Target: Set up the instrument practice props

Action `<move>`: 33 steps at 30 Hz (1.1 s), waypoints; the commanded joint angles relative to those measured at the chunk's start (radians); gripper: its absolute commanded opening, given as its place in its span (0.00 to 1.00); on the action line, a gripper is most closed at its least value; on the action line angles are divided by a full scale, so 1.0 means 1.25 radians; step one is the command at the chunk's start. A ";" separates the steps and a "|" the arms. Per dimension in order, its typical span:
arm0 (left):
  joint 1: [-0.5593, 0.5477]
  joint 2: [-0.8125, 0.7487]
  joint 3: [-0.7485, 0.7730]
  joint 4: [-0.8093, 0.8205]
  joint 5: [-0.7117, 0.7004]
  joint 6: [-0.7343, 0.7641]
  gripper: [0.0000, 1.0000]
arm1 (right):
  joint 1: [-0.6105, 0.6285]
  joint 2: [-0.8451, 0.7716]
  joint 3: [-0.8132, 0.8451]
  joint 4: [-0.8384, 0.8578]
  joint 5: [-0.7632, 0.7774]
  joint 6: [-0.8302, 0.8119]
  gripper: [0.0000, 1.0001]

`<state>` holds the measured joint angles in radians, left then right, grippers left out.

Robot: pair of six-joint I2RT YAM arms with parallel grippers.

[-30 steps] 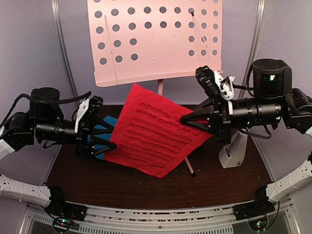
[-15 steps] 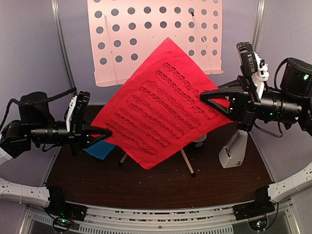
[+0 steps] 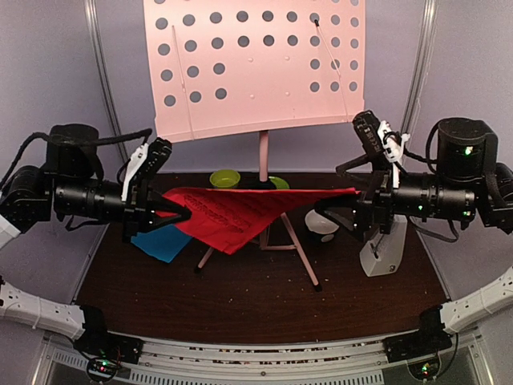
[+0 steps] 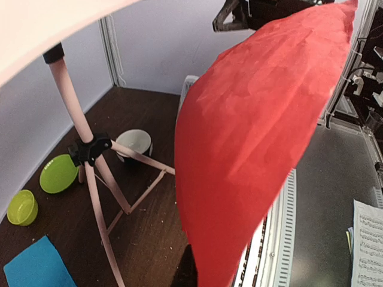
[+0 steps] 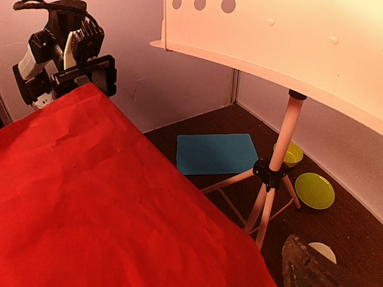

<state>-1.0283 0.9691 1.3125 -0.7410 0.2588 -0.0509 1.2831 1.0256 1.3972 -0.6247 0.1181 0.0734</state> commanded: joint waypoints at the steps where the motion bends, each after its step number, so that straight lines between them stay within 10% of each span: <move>1: 0.004 0.071 0.065 -0.144 0.047 0.016 0.00 | -0.003 0.001 0.064 -0.109 0.081 -0.020 1.00; 22: 0.005 0.346 0.352 -0.420 0.213 0.079 0.00 | 0.023 0.329 0.401 -0.399 0.040 -0.251 0.85; 28: 0.005 0.352 0.362 -0.428 0.219 0.077 0.00 | 0.030 0.382 0.440 -0.399 0.034 -0.275 0.68; 33: 0.005 0.342 0.357 -0.440 0.214 0.082 0.00 | 0.033 0.373 0.418 -0.420 0.100 -0.269 0.76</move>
<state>-1.0271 1.4052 1.7412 -1.2797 0.5133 0.0330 1.3174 1.5158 1.9186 -1.1145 0.1776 -0.2581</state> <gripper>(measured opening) 0.009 0.728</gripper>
